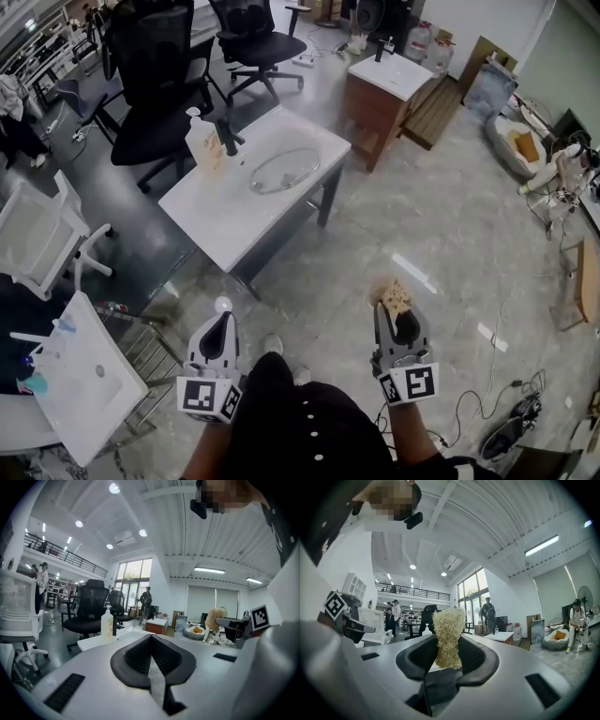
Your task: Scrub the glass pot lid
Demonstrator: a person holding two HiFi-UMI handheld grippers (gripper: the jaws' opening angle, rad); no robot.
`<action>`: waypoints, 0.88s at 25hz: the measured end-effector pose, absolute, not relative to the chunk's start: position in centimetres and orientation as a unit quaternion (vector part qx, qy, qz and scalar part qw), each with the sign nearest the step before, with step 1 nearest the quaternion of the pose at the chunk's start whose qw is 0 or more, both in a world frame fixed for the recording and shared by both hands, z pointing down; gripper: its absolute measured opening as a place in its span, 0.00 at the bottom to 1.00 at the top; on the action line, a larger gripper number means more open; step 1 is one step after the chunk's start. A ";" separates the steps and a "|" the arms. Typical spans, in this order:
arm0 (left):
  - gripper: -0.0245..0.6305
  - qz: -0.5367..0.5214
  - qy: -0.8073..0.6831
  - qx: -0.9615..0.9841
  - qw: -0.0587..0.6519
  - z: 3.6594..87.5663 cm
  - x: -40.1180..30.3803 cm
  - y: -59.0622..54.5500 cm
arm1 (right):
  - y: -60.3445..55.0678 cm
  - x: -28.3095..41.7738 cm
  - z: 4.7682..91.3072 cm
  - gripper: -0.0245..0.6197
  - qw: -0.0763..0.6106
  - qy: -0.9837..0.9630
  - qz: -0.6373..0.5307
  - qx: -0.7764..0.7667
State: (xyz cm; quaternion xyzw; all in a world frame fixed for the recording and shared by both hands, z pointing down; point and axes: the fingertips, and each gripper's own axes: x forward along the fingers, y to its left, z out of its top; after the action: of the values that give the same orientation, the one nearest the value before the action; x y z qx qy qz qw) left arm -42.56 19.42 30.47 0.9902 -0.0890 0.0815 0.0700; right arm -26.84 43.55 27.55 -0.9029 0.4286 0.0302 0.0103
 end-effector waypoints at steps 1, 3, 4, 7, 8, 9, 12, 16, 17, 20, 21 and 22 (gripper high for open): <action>0.08 0.083 -0.088 0.990 0.069 30.5 -42.5 19.5 | 43.6 -26.7 27.6 0.26 0.012 0.427 0.030 -0.904; 0.08 0.084 -0.086 0.990 0.068 30.5 -42.1 19.3 | 43.5 -26.5 27.7 0.26 0.014 0.426 0.029 -0.904; 0.08 0.083 -0.085 0.991 0.067 30.5 -41.8 19.2 | 43.4 -26.3 27.7 0.26 0.015 0.426 0.030 -0.904; 0.08 0.079 -0.082 0.991 0.066 30.3 -40.5 18.7 | 43.2 -25.3 27.3 0.26 0.018 0.421 0.033 -0.906; 0.08 0.078 -0.081 0.992 0.066 30.2 -39.9 18.6 | 43.2 -24.8 27.2 0.26 0.017 0.419 0.034 -0.907; 0.08 0.076 -0.079 0.992 0.066 30.2 -39.3 18.5 | 43.2 -24.3 27.2 0.26 0.014 0.418 0.035 -0.908; 0.08 0.073 -0.076 0.992 0.065 30.1 -37.5 18.0 | 43.0 -22.7 27.1 0.26 0.010 0.415 0.039 -0.909; 0.08 0.076 -0.072 0.992 0.069 30.3 -35.1 17.1 | 42.1 -20.4 26.9 0.26 0.009 0.412 0.040 -0.910; 0.08 0.075 -0.071 0.992 0.069 30.2 -34.4 16.8 | 41.8 -19.8 26.9 0.26 0.009 0.412 0.040 -0.910; 0.08 0.072 -0.070 0.993 0.065 29.9 -32.4 15.9 | 40.8 -18.0 26.8 0.26 0.008 0.413 0.043 -0.910; 0.08 0.072 -0.069 0.993 0.065 29.9 -31.8 15.5 | 40.5 -17.4 26.7 0.26 0.007 0.413 0.043 -0.910; 0.08 0.073 -0.068 0.993 0.065 29.9 -31.0 15.1 | 40.1 -16.8 26.7 0.26 0.007 0.412 0.043 -0.910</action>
State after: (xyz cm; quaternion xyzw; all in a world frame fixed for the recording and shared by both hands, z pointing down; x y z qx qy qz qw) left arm -31.01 15.12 29.88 0.9929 -0.0676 0.0727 0.0650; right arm -16.78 40.13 26.71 -0.9102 0.4120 0.0428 0.0070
